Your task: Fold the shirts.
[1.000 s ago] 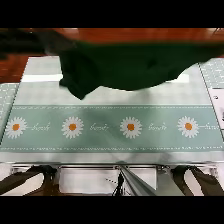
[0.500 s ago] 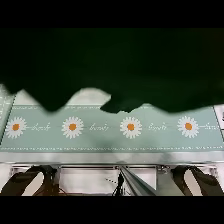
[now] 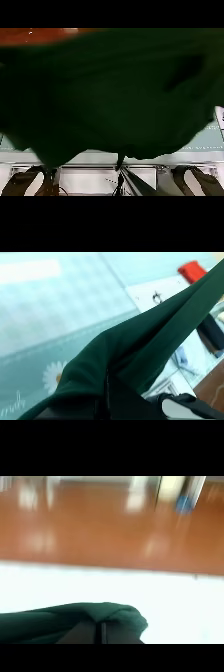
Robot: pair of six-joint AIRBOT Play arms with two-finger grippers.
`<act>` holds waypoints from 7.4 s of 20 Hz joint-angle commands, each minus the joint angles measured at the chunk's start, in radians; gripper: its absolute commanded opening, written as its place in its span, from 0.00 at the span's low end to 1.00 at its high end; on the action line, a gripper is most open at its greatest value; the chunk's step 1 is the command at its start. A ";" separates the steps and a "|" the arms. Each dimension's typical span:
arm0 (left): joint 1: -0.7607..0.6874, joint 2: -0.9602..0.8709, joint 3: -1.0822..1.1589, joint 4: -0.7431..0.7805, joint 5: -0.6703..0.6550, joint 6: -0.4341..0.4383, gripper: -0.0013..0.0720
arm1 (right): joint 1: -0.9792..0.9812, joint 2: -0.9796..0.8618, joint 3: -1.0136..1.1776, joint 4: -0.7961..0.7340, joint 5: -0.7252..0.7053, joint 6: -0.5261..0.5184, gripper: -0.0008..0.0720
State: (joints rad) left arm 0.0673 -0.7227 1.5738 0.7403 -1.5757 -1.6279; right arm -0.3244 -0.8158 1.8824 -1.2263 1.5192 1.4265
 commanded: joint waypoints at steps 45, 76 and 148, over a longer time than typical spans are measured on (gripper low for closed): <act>0.235 -0.901 -0.516 0.019 0.560 0.311 0.87 | 0.172 -0.800 -0.232 -0.199 -0.098 0.083 0.66; 0.188 -0.883 -0.477 -0.106 0.369 0.595 0.05 | 0.268 -0.199 -1.406 0.197 -0.444 0.093 0.74; -0.049 -0.757 -0.435 0.379 0.892 0.203 0.05 | 0.321 -1.069 -0.081 0.038 -0.547 0.087 0.07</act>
State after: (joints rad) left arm 0.0292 -1.4231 1.1393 1.1259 -0.6971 -1.4258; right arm -0.0036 -1.8374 1.8011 -1.1912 0.9794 1.5146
